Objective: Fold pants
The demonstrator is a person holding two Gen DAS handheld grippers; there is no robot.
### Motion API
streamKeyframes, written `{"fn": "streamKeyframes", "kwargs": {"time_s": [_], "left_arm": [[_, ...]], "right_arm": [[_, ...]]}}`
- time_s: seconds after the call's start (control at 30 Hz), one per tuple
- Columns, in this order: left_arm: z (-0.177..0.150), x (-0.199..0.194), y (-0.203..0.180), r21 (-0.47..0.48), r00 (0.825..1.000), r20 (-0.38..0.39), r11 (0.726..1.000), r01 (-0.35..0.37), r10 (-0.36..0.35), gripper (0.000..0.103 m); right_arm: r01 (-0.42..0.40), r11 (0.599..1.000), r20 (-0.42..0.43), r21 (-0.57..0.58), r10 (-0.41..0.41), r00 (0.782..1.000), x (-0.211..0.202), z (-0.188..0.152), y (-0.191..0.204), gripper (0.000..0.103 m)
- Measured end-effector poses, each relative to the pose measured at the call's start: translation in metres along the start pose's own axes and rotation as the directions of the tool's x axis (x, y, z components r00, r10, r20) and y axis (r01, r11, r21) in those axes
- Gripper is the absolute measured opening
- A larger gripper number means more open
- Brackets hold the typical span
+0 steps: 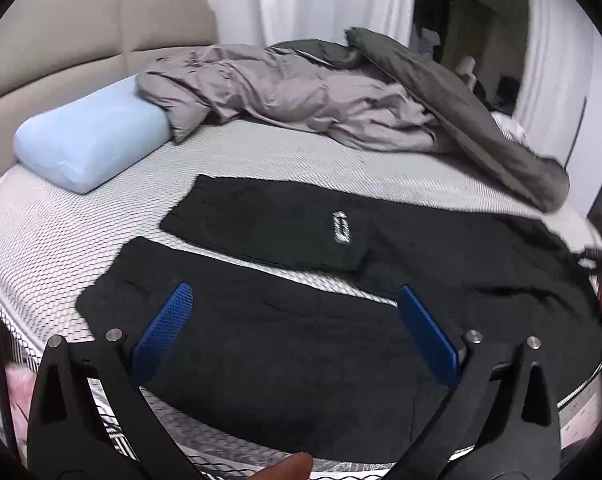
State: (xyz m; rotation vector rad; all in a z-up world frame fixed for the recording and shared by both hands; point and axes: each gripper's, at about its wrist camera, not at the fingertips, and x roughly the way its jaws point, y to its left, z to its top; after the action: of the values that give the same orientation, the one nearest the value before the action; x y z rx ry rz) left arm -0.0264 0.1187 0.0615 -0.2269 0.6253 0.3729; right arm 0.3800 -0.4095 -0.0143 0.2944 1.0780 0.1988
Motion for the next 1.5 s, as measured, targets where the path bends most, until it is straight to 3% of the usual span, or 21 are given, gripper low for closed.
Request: {"fn": "streamKeyframes", "kwargs": {"time_s": [0.03, 0.1, 0.2, 0.27, 0.33, 0.4, 0.47, 0.53, 0.57, 0.67, 0.8, 0.87, 0.93, 1.07, 1.1, 1.17, 1.2, 1.23, 1.37, 1.43, 1.5], "left_arm": [[-0.002, 0.004, -0.009, 0.017, 1.000, -0.009, 1.000, -0.002, 0.003, 0.102], [-0.009, 0.014, -0.018, 0.048, 1.000, -0.018, 0.999, 0.008, -0.007, 0.102], [-0.014, 0.022, -0.026, 0.086, 1.000, -0.008, 0.996, -0.008, 0.009, 0.102], [-0.015, 0.031, -0.023, 0.099, 0.999, -0.022, 0.995, -0.025, 0.028, 0.102], [-0.019, 0.042, -0.015, 0.082, 0.998, -0.043, 0.996, -0.032, 0.035, 0.102], [-0.021, 0.049, -0.001, 0.056, 0.997, -0.062, 0.998, -0.042, 0.046, 0.102], [-0.022, 0.052, 0.014, 0.023, 0.995, -0.077, 0.998, -0.055, 0.057, 0.102], [-0.023, 0.051, 0.031, -0.025, 0.995, -0.084, 0.998, -0.061, 0.058, 0.102], [-0.023, 0.051, 0.038, -0.047, 0.995, -0.083, 0.997, -0.054, 0.050, 0.102], [-0.023, 0.053, 0.059, -0.098, 0.994, -0.102, 0.994, -0.045, 0.035, 0.102], [-0.026, 0.049, 0.071, -0.116, 0.995, -0.097, 0.992, -0.040, 0.029, 0.102], [-0.028, 0.047, 0.077, -0.118, 0.995, -0.097, 0.992, -0.048, 0.037, 0.102], [-0.029, 0.046, 0.080, -0.124, 0.994, -0.100, 0.991, -0.052, 0.040, 0.102], [-0.031, 0.043, 0.087, -0.135, 0.993, -0.103, 0.988, -0.071, 0.057, 0.102], [-0.031, 0.041, 0.091, -0.142, 0.993, -0.100, 0.987, -0.080, 0.066, 0.102], [-0.032, 0.038, 0.101, -0.164, 0.992, -0.096, 0.982, -0.095, 0.080, 0.102], [-0.032, 0.036, 0.107, -0.181, 0.992, -0.095, 0.978, -0.104, 0.088, 0.102], [-0.032, 0.035, 0.113, -0.200, 0.991, -0.094, 0.973, -0.111, 0.094, 0.102], [-0.040, 0.030, 0.154, -0.307, 0.986, -0.111, 0.939, -0.153, 0.125, 0.102], [-0.048, 0.032, 0.171, -0.349, 0.982, -0.139, 0.921, -0.172, 0.131, 0.102], [-0.057, 0.038, 0.190, -0.399, 0.977, -0.185, 0.900, -0.173, 0.106, 0.102]], "right_arm": [[-0.005, 1.000, -0.024, -0.001, 0.004, 1.000, 0.006, 0.003, -0.001, 0.044], [0.012, 0.999, -0.023, -0.052, -0.013, 1.000, 0.010, 0.008, 0.009, 0.021], [0.071, 0.992, 0.139, -0.101, -0.056, 0.989, -0.011, 0.023, 0.028, 0.016], [0.180, 0.981, 0.193, -0.072, -0.163, 0.968, -0.014, 0.030, 0.031, 0.021], [0.287, 0.955, 0.143, -0.072, -0.274, 0.951, -0.005, 0.032, 0.032, 0.052], [0.222, 0.973, 0.135, -0.069, -0.212, 0.968, -0.018, 0.018, 0.030, 0.052], [0.134, 0.990, 0.180, -0.054, -0.122, 0.976, -0.050, -0.012, 0.027, 0.055], [0.062, 0.997, 0.226, -0.045, -0.051, 0.973, -0.079, -0.047, 0.022, 0.080], [0.036, 0.999, 0.254, -0.039, -0.025, 0.967, -0.095, -0.070, 0.018, 0.084], [0.009, 1.000, 0.301, 0.010, -0.011, 0.954, -0.132, -0.138, 0.001, 0.087], [-0.069, 0.977, 0.297, 0.200, 0.006, 0.955, -0.152, -0.208, -0.034, 0.090], [-0.140, 0.956, 0.291, 0.258, 0.061, 0.955, -0.145, -0.228, -0.048, 0.089], [-0.120, 0.958, 0.273, 0.259, 0.047, 0.961, -0.134, -0.239, -0.048, 0.089], [-0.182, 0.944, 0.307, 0.277, 0.092, 0.947, -0.118, -0.235, -0.045, 0.073], [-0.156, 0.953, 0.311, 0.260, 0.070, 0.948, -0.117, -0.231, -0.039, 0.066], [-0.127, 0.967, 0.310, 0.221, 0.053, 0.949, -0.114, -0.220, -0.029, 0.048], [-0.131, 0.968, 0.289, 0.216, 0.064, 0.955, -0.112, -0.217, -0.027, 0.031], [-0.144, 0.967, 0.281, 0.212, 0.080, 0.956, -0.111, -0.214, -0.025, 0.020], [-0.103, 0.972, 0.361, 0.213, 0.020, 0.933, -0.134, -0.224, -0.033, 0.014], [-0.084, 0.967, 0.351, 0.239, -0.006, 0.937, -0.134, -0.226, -0.042, 0.014], [-0.087, 0.966, 0.294, 0.244, 0.011, 0.956, -0.126, -0.228, -0.044, 0.017]]}}
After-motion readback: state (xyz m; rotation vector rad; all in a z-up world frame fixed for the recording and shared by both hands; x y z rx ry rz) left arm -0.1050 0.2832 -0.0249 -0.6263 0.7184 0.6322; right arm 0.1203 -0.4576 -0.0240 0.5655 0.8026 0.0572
